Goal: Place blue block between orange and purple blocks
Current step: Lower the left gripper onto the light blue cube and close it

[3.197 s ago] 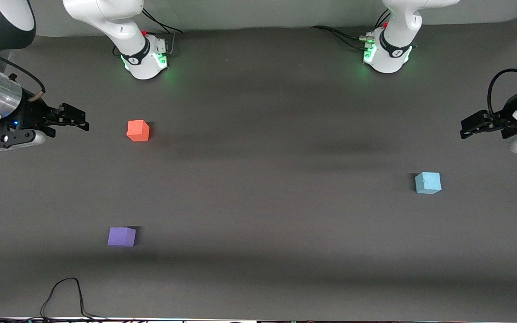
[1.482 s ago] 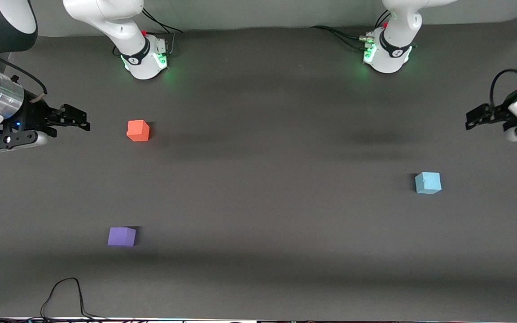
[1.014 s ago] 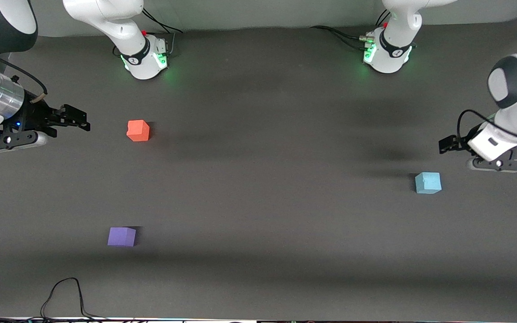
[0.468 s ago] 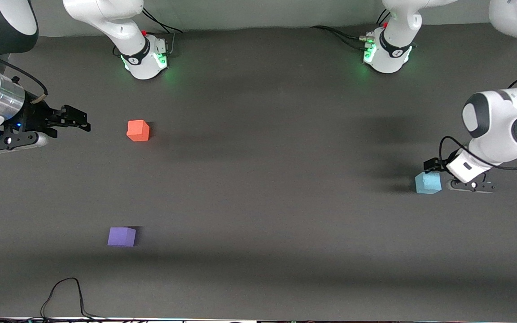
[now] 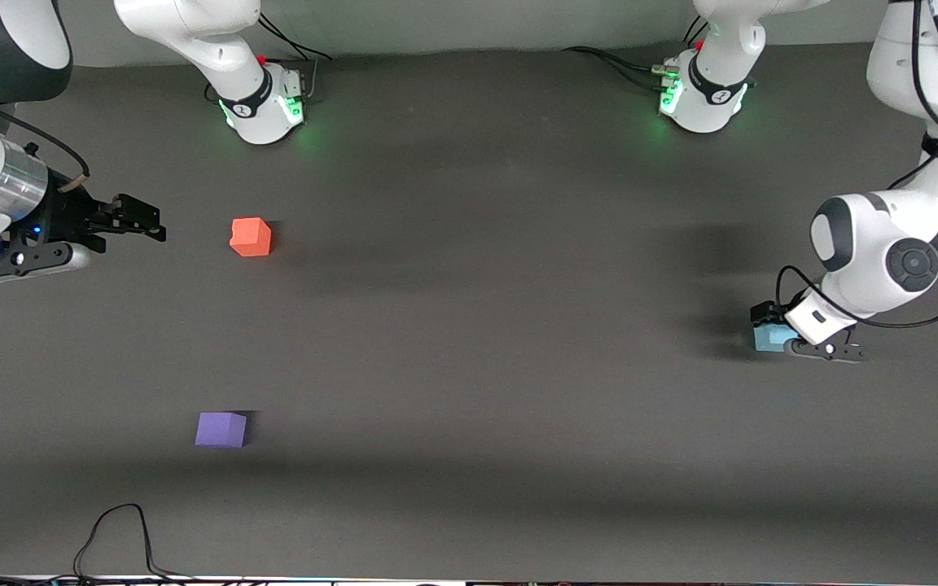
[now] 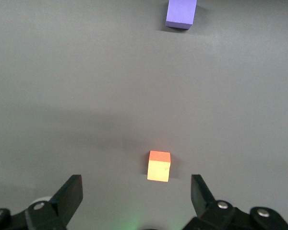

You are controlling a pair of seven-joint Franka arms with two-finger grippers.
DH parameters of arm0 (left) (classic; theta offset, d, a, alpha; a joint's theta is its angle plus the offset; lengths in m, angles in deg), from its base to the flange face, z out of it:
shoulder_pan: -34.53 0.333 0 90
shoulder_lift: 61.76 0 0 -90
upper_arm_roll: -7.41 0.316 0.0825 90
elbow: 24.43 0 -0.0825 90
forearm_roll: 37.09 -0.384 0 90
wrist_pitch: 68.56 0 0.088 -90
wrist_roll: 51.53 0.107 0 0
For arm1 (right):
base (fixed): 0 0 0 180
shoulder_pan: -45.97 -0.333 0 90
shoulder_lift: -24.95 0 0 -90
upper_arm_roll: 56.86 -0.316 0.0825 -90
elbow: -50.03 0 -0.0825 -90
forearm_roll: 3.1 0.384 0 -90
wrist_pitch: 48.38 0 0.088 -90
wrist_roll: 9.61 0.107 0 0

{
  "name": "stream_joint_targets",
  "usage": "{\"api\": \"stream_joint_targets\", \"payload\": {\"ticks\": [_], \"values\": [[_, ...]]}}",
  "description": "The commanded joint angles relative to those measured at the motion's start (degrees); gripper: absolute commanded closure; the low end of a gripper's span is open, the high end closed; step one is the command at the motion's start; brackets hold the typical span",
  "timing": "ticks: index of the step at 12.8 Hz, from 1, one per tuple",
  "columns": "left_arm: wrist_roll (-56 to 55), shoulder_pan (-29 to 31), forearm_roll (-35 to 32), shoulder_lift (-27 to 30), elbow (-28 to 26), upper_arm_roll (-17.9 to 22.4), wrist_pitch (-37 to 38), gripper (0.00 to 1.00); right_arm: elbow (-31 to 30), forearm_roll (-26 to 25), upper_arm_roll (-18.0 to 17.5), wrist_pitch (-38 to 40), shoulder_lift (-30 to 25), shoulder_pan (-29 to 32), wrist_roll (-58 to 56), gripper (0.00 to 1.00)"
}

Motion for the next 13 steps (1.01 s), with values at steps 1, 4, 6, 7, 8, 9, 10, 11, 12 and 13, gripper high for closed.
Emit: {"api": "stream_joint_targets", "payload": {"ticks": [1, 4, 6, 7, 8, 9, 10, 11, 12, 13], "values": [[1.3, 0.0, -0.5, 0.0, 0.0, 0.1, -0.3, 0.06, -0.6, -0.2, 0.0, -0.9, 0.1, -0.3, 0.1, 0.0], [1.3, 0.0, -0.5, -0.1, 0.3, 0.1, -0.2, 0.53, -0.5, -0.2, 0.0, -1.0, 0.3, -0.3, 0.1, 0.0], [1.3, 0.1, -0.5, -0.1, 0.5, 0.1, -0.1, 0.59, -0.6, -0.2, 0.0, -1.0, 0.2, -0.3, 0.1, 0.0], [1.4, 0.1, -0.5, -0.1, 0.8, 0.2, 0.4, 0.59, -0.6, -0.2, 0.0, -1.0, 0.2, -0.3, 0.1, 0.0], [1.5, 0.1, -0.5, 0.3, 1.4, 0.2, 0.7, 0.59, -0.6, -0.2, 0.0, -1.0, 0.2, -0.3, 0.1, 0.0], [1.2, 0.1, -0.5, 1.1, 2.1, 0.2, 1.6, 0.59, -0.6, -0.2, 0.0, -1.0, 0.2, -0.3, 0.1, 0.0], [1.2, 0.3, -0.5, 3.2, 3.9, 0.3, 6.1, 0.59, -0.6, -0.2, -0.1, -1.0, 0.3, -0.4, 0.1, 0.0], [1.1, 0.3, -0.4, 5.6, 6.8, 0.3, 13.0, 0.59, -0.6, -0.2, -0.2, -1.0, 0.4, -0.4, 0.1, 0.0], [0.4, 0.2, -0.4, 7.6, 11.4, 0.3, 21.3, 0.59, -0.5, -0.2, -0.3, -1.0, 0.6, -0.4, 0.1, 0.0], [0.0, 0.1, -0.3, 8.3, 16.6, 0.2, 29.6, 0.59, -0.5, -0.2, -0.3, -1.1, 0.8, -0.4, 0.1, 0.0]]}}
